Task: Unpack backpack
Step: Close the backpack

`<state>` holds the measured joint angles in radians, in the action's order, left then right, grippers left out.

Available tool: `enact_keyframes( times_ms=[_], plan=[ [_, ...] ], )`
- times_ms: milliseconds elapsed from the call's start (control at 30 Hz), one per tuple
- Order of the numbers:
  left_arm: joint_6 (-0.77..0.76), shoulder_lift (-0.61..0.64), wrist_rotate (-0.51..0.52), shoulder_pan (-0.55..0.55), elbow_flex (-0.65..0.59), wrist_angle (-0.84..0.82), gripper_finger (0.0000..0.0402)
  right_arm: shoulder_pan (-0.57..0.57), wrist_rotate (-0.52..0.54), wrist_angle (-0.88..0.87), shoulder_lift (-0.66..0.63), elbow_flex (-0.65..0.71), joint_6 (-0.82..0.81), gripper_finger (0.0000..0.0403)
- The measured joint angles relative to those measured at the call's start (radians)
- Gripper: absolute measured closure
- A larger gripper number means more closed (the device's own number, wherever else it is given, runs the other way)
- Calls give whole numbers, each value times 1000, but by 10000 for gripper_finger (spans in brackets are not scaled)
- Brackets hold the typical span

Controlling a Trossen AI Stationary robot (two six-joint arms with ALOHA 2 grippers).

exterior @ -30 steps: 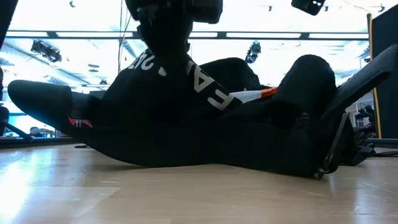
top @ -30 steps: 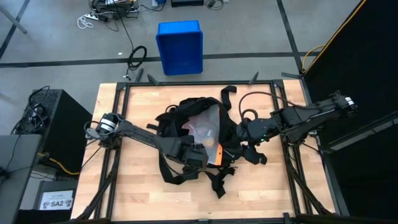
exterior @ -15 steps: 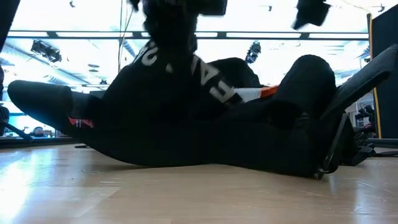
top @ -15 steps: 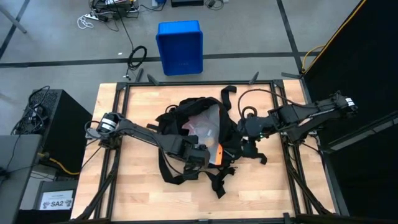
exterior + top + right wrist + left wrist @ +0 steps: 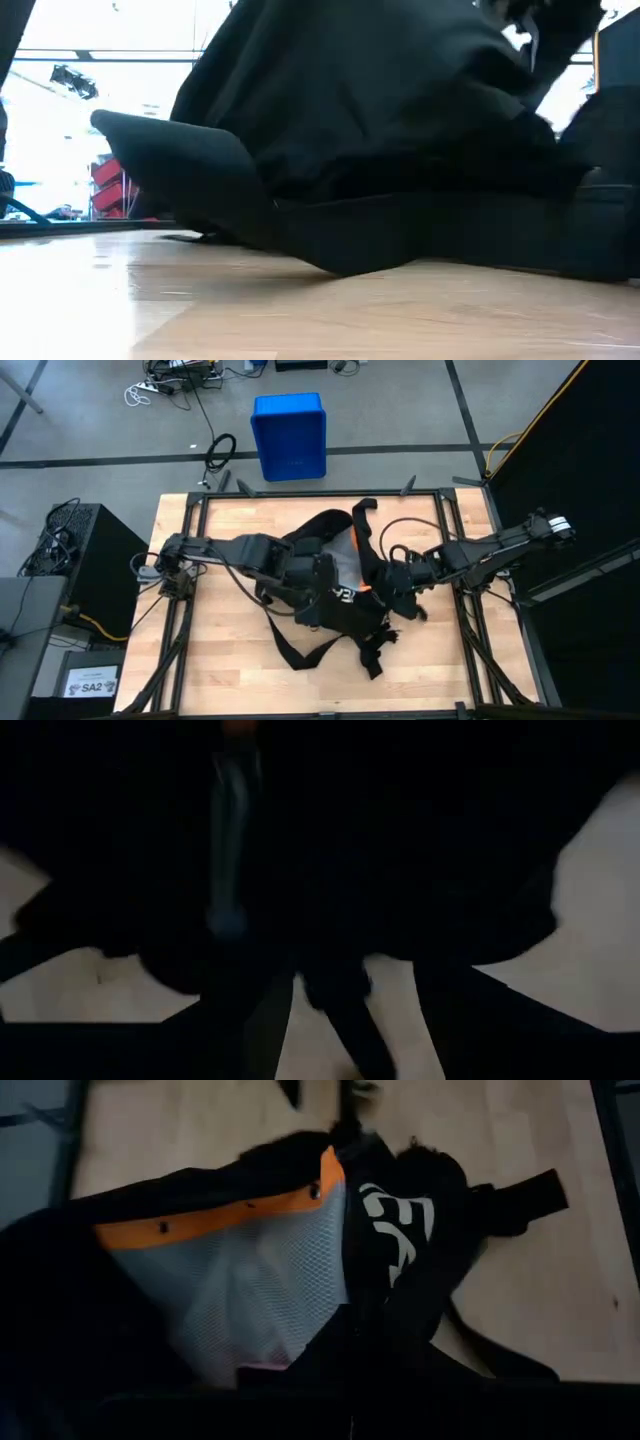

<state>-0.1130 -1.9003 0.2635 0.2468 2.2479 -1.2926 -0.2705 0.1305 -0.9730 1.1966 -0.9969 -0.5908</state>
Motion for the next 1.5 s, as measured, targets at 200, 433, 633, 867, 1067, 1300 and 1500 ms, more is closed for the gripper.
enact_keyframes(
  times_ms=[200,433,633,867,1067,1300,1500],
  plan=[
    [-25,3,-6,2,51,-56,402,-43,-3,363,-33,177,-64,195],
    [-56,11,-25,-2,51,-48,402,-134,109,711,-38,235,-18,172],
    [-52,11,-32,-9,51,-1,402,-167,225,684,-38,291,-20,136],
    [-80,11,-40,-12,65,-2,402,-168,285,632,-39,297,-79,105],
    [-125,29,-41,-12,65,-22,402,-194,221,567,-80,258,-94,103],
    [-134,33,-47,-12,67,-16,402,-240,309,434,-62,259,-94,104],
    [-133,34,-74,-12,67,14,402,-154,342,562,27,281,-86,101]
  ],
)
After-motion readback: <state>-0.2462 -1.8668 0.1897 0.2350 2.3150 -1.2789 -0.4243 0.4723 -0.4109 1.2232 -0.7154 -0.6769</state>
